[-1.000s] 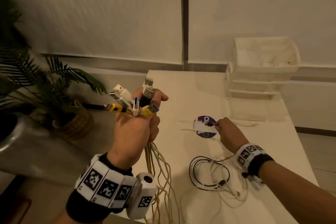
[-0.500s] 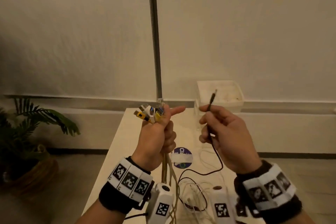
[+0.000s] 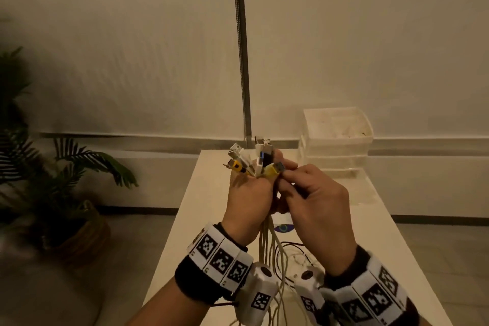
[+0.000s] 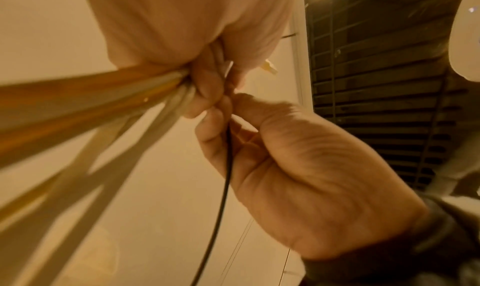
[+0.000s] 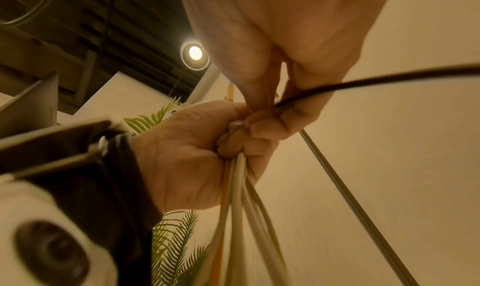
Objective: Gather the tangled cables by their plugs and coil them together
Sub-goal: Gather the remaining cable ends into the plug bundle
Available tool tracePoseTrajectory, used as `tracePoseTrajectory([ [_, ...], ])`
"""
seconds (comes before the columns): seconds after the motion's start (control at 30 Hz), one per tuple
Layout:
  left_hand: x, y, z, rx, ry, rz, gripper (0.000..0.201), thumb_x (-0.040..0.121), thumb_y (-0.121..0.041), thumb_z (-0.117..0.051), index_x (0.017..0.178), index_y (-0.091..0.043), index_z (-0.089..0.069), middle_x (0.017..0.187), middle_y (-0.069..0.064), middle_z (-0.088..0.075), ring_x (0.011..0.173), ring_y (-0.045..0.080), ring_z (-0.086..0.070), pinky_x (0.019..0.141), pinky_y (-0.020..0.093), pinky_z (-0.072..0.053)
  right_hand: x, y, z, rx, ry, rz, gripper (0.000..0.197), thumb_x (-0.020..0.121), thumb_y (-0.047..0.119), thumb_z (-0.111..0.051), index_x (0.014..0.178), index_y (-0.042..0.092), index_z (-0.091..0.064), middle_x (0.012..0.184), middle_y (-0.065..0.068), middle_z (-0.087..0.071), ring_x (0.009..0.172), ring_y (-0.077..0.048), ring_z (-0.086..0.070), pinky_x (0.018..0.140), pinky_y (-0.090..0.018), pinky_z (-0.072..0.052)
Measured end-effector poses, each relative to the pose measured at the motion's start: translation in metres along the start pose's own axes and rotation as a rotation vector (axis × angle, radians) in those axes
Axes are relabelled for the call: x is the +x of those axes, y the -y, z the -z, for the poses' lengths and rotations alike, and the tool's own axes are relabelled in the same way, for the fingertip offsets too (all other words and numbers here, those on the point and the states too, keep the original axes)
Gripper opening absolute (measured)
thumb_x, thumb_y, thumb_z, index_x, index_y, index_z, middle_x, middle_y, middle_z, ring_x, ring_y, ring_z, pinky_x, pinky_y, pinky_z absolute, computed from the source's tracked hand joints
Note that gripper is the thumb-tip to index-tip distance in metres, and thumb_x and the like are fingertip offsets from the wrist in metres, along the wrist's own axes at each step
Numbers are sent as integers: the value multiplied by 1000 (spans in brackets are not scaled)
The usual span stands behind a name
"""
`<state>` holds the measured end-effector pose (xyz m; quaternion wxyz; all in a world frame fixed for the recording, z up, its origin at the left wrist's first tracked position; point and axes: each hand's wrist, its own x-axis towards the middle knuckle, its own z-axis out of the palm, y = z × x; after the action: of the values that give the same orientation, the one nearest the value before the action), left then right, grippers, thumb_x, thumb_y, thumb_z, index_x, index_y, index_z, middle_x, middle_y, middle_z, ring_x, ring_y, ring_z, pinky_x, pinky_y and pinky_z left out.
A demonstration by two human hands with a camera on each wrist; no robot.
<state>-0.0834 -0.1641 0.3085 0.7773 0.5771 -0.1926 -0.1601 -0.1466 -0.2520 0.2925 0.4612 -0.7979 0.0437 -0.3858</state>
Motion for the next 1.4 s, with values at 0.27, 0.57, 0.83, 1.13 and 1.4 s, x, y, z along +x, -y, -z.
tracePoseTrajectory([
  [0.27, 15, -27, 37, -211, -84, -79, 50, 95, -50, -39, 63, -12, -44, 66, 7, -57, 56, 16, -57, 59, 38, -57, -31, -22, 26, -55, 373, -139, 13, 88, 31, -63, 86, 29, -75, 63, 10, -65, 61, -7, -62, 61, -12, -44],
  [0.57, -4, -46, 69, 449, 387, -89, 19, 95, -15, -60, 77, -21, -66, 60, -7, -63, 48, 3, -56, 40, 19, -40, -12, -48, 74, -116, 700, -242, 24, 94, 19, -59, 72, 27, -67, 67, -5, -62, 59, -4, -51, 60, -24, -43],
  [0.83, -21, -4, 23, 484, 369, -40, 9, 90, -3, -65, 85, -10, -68, 45, -16, -56, 41, -6, -50, 47, 6, -36, 24, -27, 58, -202, 584, -14, 16, 93, 19, -58, 81, 19, -69, 66, 18, -64, 65, -2, -58, 61, -13, -42],
  [1.13, -15, -4, 21, 377, 267, -23, 24, 87, 8, -62, 71, -9, -63, 41, -18, -51, 36, -5, -48, 42, 5, -33, 25, -32, 57, -163, 675, -22, 15, 96, 18, -54, 94, 17, -68, 65, 28, -59, 62, 1, -55, 60, -13, -39],
  [1.4, 33, -18, 92, 209, -392, -103, 21, 85, -11, -69, 73, 4, -58, 42, -8, -47, 37, 3, -38, 42, 20, -31, 20, -68, 73, -44, 550, -243, 21, 97, 11, -50, 83, 12, -66, 58, 6, -51, 56, -7, -47, 58, -24, -43],
])
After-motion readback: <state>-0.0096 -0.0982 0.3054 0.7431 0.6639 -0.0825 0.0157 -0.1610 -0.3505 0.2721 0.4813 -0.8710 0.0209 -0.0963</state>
